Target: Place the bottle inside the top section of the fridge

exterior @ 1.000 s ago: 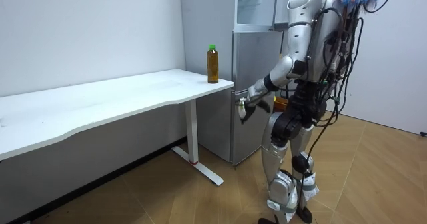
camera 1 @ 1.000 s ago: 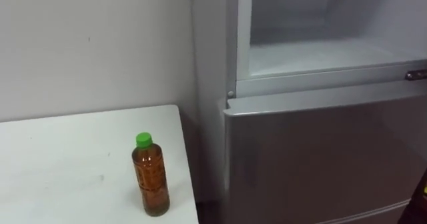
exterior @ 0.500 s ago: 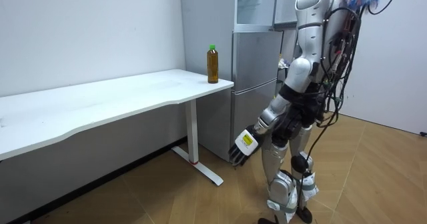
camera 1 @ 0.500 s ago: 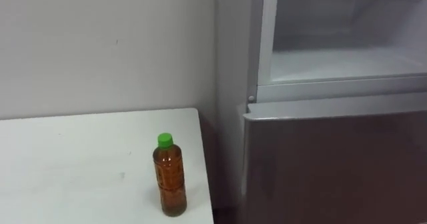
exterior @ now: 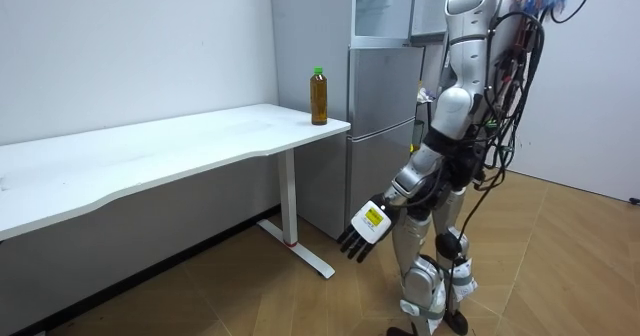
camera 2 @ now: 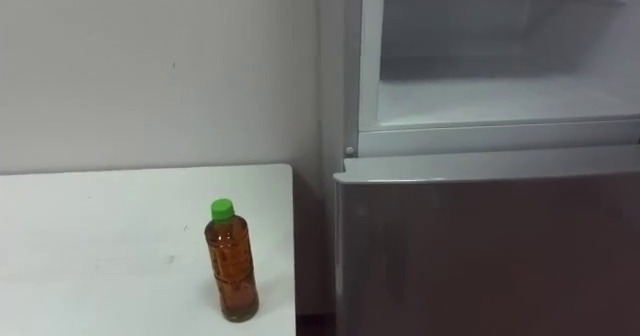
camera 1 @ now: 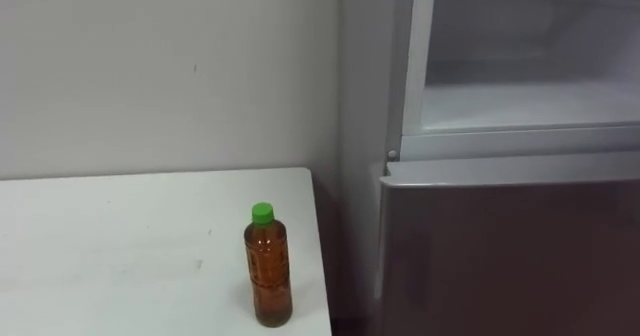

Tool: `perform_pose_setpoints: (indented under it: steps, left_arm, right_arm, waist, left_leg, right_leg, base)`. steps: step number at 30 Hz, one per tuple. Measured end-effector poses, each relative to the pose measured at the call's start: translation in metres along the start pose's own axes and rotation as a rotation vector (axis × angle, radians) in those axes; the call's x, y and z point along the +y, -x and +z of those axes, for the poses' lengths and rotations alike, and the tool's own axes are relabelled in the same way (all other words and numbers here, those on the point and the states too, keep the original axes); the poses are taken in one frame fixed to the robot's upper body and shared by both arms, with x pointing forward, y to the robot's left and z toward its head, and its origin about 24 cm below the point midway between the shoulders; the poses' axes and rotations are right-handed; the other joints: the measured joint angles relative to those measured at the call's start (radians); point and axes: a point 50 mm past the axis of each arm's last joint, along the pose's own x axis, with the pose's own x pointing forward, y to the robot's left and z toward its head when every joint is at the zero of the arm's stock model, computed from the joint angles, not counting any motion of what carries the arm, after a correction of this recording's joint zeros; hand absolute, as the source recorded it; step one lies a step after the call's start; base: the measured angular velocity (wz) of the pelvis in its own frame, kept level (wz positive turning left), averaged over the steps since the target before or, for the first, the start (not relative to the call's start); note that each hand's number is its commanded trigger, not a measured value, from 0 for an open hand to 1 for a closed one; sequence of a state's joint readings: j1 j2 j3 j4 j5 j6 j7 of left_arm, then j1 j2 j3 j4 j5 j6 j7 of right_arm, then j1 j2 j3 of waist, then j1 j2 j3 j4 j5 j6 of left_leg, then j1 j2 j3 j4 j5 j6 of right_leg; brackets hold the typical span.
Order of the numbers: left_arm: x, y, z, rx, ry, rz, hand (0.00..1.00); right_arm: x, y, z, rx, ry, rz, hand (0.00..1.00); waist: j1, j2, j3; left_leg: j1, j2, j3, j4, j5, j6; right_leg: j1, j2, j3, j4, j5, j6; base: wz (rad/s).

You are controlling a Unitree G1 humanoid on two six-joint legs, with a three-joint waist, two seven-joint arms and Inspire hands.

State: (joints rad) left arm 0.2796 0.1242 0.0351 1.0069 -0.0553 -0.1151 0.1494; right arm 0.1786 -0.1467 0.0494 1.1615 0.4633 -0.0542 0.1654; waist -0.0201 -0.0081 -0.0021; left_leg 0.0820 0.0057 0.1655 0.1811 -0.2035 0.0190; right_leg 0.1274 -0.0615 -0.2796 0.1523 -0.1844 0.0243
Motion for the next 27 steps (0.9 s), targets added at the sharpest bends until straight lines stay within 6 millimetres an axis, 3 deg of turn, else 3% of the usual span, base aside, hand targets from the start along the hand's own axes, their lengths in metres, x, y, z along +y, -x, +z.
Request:
perform_pose_setpoints:
  steps: [18, 21, 27]
  left_arm:
    - [-0.001, -0.001, 0.007, -0.049, -0.112, 0.02, 0.0]
    - [-0.002, -0.001, 0.009, -0.062, -0.125, 0.018, 0.0]
    - [-0.008, -0.003, 0.016, -0.088, -0.159, -0.007, 0.0]
  right_arm:
    - [0.009, -0.001, 0.015, -0.071, 0.068, 0.07, 0.0]
    - [0.015, -0.002, 0.027, -0.122, 0.113, 0.096, 0.0]
    - [0.05, 0.008, 0.085, -0.391, 0.206, 0.22, 0.0]
  waist:
    - [0.003, 0.006, 0.0005]
    - [0.004, 0.005, 0.0009]
    - [0.005, 0.003, 0.0017]
  left_leg:
    - [-0.015, -0.003, -0.016, 0.001, 0.0, 0.0]
    - [-0.019, -0.003, -0.018, 0.006, 0.0, 0.0]
    - [-0.036, -0.003, -0.02, 0.01, 0.0, 0.0]
  right_leg:
    - [-0.007, -0.004, -0.026, -0.002, -0.001, 0.001]
    - [-0.008, -0.004, -0.028, -0.001, -0.002, 0.002]
    - [-0.023, -0.003, -0.027, 0.001, -0.002, 0.001]
  base:
    - [0.02]
    - [0.02]
    - [0.0]
